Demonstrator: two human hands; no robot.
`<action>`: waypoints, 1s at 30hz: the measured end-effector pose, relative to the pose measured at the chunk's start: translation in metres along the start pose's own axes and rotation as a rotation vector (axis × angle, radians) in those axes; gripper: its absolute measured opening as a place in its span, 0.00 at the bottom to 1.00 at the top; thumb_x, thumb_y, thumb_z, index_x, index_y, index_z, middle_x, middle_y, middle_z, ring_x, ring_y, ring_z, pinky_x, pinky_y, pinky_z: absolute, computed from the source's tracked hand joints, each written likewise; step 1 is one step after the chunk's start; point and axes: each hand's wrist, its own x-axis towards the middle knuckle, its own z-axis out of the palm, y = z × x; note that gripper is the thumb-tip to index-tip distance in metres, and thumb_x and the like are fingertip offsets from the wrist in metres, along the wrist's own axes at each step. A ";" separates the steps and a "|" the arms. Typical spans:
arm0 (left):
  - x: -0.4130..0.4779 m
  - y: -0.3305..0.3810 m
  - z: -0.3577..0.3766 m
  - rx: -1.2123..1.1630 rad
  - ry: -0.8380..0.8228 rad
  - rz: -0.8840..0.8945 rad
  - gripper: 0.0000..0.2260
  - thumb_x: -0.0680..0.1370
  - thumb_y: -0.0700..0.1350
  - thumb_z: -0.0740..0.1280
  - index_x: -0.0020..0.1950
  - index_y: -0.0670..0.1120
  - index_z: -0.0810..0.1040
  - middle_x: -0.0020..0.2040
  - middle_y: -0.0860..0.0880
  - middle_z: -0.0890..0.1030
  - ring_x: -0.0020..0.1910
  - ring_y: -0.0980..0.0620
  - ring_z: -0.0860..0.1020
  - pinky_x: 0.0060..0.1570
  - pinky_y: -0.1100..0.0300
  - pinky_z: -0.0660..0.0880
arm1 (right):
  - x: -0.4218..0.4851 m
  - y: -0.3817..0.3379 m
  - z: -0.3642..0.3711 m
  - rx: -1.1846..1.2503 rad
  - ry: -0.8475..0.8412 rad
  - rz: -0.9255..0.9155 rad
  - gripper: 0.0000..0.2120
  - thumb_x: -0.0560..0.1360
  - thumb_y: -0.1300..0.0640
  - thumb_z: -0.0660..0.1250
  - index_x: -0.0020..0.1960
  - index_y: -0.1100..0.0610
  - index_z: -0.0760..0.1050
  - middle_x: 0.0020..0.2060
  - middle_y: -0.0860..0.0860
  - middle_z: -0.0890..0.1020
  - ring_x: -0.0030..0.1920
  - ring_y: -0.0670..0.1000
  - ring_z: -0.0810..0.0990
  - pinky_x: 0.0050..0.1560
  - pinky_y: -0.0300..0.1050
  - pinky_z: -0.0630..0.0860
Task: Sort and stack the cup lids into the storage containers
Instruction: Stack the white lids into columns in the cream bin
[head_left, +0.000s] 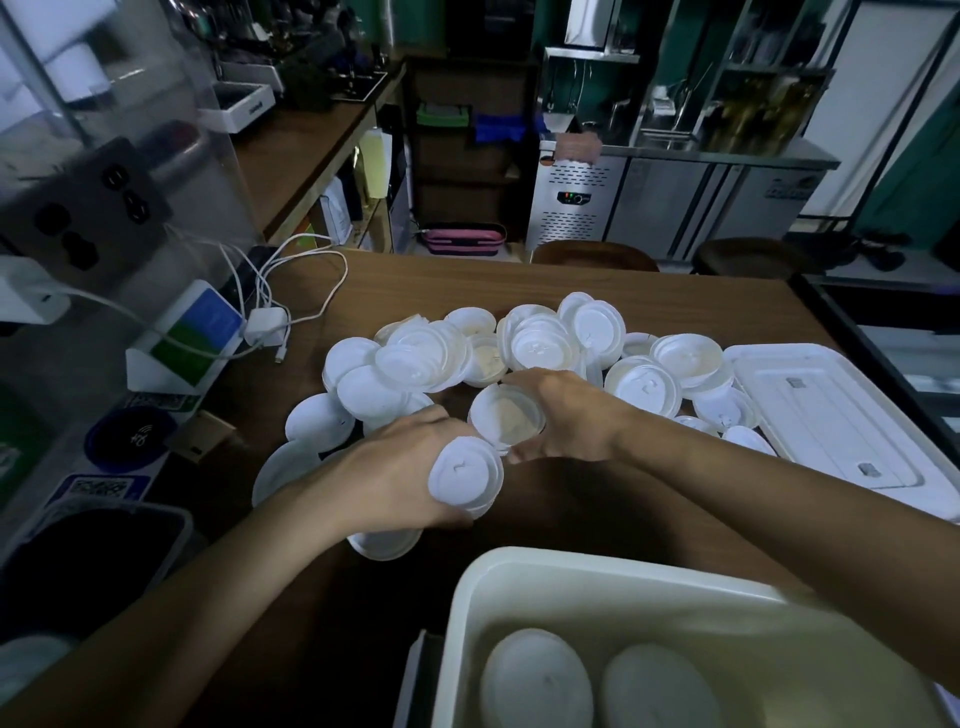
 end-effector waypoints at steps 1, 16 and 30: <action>0.000 0.002 -0.003 0.003 0.007 0.020 0.14 0.68 0.59 0.75 0.48 0.59 0.75 0.46 0.60 0.77 0.46 0.59 0.75 0.50 0.54 0.77 | -0.002 0.000 -0.003 0.002 -0.005 0.008 0.44 0.67 0.46 0.83 0.77 0.50 0.66 0.68 0.49 0.76 0.69 0.52 0.73 0.68 0.49 0.72; -0.044 0.059 -0.068 -0.156 0.227 0.192 0.32 0.66 0.55 0.83 0.69 0.61 0.77 0.62 0.62 0.77 0.64 0.59 0.75 0.59 0.62 0.72 | -0.130 -0.035 -0.073 0.101 0.275 -0.053 0.48 0.63 0.42 0.84 0.76 0.45 0.65 0.63 0.38 0.77 0.58 0.40 0.77 0.60 0.41 0.77; -0.070 0.138 -0.055 -0.142 -0.118 0.385 0.41 0.65 0.58 0.83 0.73 0.69 0.65 0.64 0.68 0.76 0.66 0.65 0.75 0.62 0.61 0.76 | -0.262 -0.050 -0.038 0.347 0.256 -0.072 0.36 0.67 0.56 0.84 0.69 0.46 0.71 0.62 0.43 0.79 0.64 0.48 0.79 0.64 0.48 0.77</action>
